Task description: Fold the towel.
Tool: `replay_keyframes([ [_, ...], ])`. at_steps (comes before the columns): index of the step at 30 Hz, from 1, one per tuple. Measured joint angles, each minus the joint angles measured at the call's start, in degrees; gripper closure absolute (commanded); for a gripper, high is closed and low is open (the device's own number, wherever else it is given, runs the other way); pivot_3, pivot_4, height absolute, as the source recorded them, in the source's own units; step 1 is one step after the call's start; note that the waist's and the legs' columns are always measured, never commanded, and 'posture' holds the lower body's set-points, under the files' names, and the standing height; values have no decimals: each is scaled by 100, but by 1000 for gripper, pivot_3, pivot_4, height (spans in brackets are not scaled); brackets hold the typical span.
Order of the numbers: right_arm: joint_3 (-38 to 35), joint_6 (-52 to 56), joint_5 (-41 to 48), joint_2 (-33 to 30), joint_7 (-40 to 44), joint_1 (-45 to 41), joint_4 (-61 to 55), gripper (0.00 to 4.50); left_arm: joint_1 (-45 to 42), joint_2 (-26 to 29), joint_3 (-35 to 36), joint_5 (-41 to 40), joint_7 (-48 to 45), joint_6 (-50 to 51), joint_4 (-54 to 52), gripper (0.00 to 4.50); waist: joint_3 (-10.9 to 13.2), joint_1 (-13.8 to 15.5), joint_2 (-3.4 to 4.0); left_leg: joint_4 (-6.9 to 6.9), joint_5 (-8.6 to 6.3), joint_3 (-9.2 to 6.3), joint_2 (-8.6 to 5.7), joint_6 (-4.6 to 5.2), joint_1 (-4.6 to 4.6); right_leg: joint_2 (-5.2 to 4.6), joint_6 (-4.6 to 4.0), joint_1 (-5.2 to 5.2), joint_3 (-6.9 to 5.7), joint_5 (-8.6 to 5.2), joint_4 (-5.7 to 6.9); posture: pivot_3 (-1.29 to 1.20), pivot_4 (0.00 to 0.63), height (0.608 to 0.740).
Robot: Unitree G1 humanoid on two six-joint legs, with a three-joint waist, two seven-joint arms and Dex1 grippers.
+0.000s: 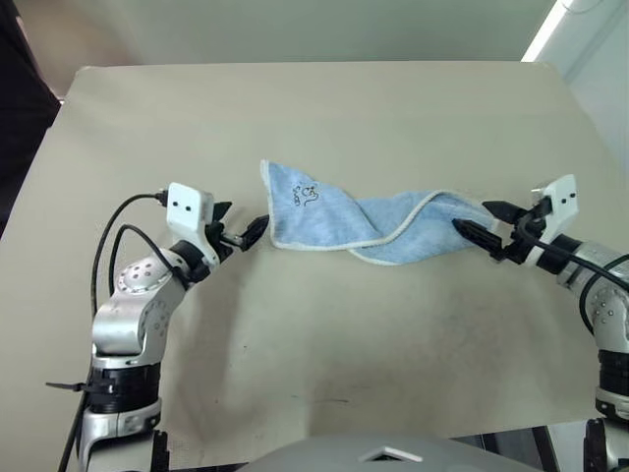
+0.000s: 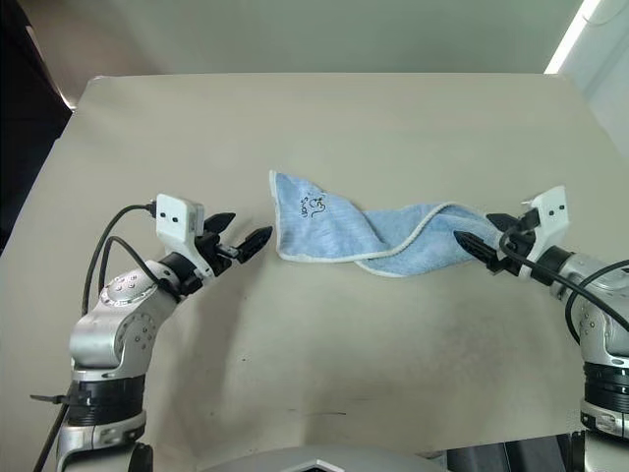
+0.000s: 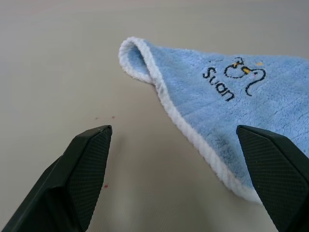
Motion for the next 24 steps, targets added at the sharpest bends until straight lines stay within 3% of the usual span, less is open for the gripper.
replay_keyframes([
  [24,-12,-18,19,-174,-47,-179,20,0,-399,54,-137,29,-250,-75,69,55,0,6,0,1,-1,-1,-2,0,3,-1,-1,0,3,1,8,0,150,740],
])
